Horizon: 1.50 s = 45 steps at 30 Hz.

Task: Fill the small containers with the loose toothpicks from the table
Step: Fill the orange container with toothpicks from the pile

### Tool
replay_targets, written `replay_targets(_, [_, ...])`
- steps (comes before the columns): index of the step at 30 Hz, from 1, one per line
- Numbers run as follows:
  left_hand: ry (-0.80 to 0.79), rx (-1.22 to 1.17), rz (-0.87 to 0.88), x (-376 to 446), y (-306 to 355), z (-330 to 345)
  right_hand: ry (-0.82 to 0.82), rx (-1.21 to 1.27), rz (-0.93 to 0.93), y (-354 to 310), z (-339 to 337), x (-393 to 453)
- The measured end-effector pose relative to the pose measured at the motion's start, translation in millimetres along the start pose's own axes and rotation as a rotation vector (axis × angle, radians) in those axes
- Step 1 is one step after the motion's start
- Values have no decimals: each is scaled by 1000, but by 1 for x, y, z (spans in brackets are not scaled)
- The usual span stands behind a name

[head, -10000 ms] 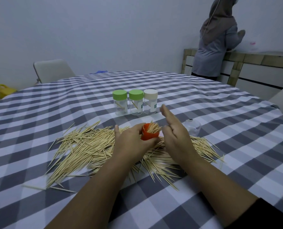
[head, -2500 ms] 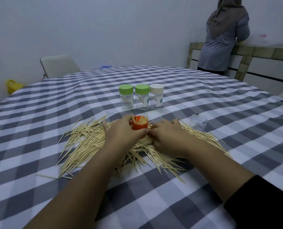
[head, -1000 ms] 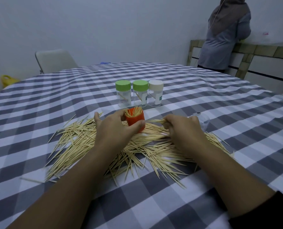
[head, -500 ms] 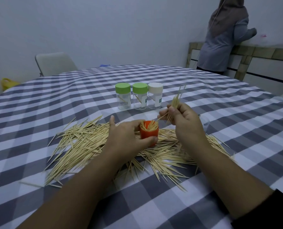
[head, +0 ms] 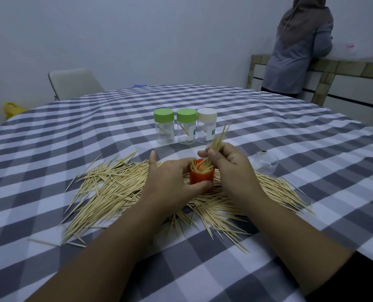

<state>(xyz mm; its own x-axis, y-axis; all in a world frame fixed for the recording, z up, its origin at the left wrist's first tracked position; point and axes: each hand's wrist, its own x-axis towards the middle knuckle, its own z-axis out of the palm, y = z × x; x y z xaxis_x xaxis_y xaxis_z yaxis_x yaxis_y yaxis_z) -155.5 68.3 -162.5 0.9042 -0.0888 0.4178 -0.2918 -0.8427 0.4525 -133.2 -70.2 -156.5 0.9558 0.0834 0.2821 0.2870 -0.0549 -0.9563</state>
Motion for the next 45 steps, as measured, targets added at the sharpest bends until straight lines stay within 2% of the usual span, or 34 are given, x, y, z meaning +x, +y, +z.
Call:
replay_targets(9, [21, 7, 3, 1, -3, 3, -74, -53, 84, 4, 1, -1])
replay_targets(14, [6, 10, 1, 2, -4, 4, -45, -45, 17, -1, -1, -4])
replay_targets(20, [8, 9, 8, 1, -3, 3, -84, -58, 35, 4, -4, -1])
replay_targets(24, [6, -5, 25, 2, -4, 4, -200, -101, -121, -1, -4, -6])
replay_targets(27, [3, 12, 38, 3, -6, 6, -251, -311, -246, 3, 1, -8])
replay_targets(30, [10, 35, 40, 4, -6, 8, -194, -534, -357, 11, 5, -6])
replay_targets(33, [16, 2, 35, 3, -5, 7, -146, -552, -324, 11, 3, -5])
replay_targets(40, [14, -25, -2, 4, -7, 7, -272, -664, -282, 11, 4, -4])
replay_targets(43, [1, -46, -33, 4, -8, 6, -312, -536, -227, 3, 1, -5])
replay_targets(45, [-3, -46, -75, 4, -8, 3, -260, -389, -160, -4, -8, -3])
